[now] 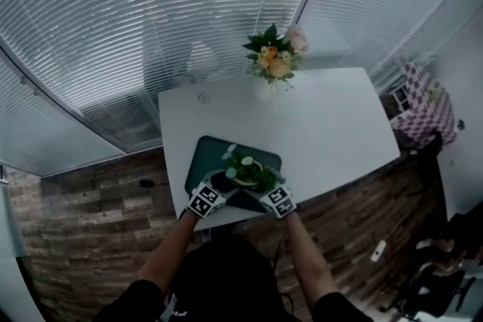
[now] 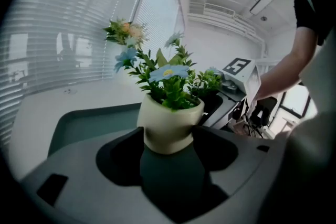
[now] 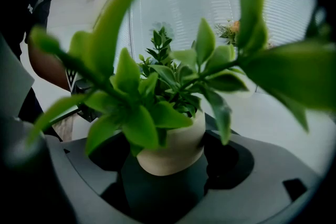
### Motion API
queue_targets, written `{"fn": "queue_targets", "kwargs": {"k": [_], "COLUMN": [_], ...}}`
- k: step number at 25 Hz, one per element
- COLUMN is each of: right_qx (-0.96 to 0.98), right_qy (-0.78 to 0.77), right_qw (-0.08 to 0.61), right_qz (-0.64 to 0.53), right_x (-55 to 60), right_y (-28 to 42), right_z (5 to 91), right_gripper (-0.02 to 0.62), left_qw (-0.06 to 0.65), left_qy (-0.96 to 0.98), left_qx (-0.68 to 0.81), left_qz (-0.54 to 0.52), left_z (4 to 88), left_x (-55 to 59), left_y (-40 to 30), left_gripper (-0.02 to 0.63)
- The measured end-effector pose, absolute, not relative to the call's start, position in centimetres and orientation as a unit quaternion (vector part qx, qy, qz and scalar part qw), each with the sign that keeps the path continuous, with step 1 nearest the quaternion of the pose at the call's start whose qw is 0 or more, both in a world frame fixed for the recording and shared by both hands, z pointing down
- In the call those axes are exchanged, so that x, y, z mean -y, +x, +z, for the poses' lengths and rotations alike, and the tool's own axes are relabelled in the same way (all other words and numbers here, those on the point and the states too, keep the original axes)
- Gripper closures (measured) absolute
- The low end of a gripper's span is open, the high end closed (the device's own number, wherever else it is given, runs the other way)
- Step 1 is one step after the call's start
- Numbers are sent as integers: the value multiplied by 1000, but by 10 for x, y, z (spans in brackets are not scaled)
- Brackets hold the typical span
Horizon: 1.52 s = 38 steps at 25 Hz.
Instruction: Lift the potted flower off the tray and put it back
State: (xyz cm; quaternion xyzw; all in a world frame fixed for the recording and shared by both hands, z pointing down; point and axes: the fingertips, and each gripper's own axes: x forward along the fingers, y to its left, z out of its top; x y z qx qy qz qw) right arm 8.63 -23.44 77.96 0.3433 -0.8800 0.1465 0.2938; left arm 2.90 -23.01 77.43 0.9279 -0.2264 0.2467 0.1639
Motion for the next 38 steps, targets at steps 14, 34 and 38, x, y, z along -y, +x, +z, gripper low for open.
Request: {"fn": "queue_targets", "kwargs": {"k": [14, 34, 38], "right_qx": [871, 879, 883], "right_qy": [404, 445, 448], "right_qw": [235, 140, 116], "right_qz": [149, 94, 77], "right_x": [216, 112, 91], "right_y": [114, 138, 143], "right_z": [748, 648, 623], "right_gripper": [190, 190, 190], "left_qw": [158, 100, 86], "left_qy": [922, 908, 901], "left_qx": [295, 386, 409], "left_qz": [195, 128, 117], "left_z": [743, 638, 616], "left_x": [213, 118, 95], "left_y": [-10, -11, -9], "left_gripper": [314, 314, 314]}}
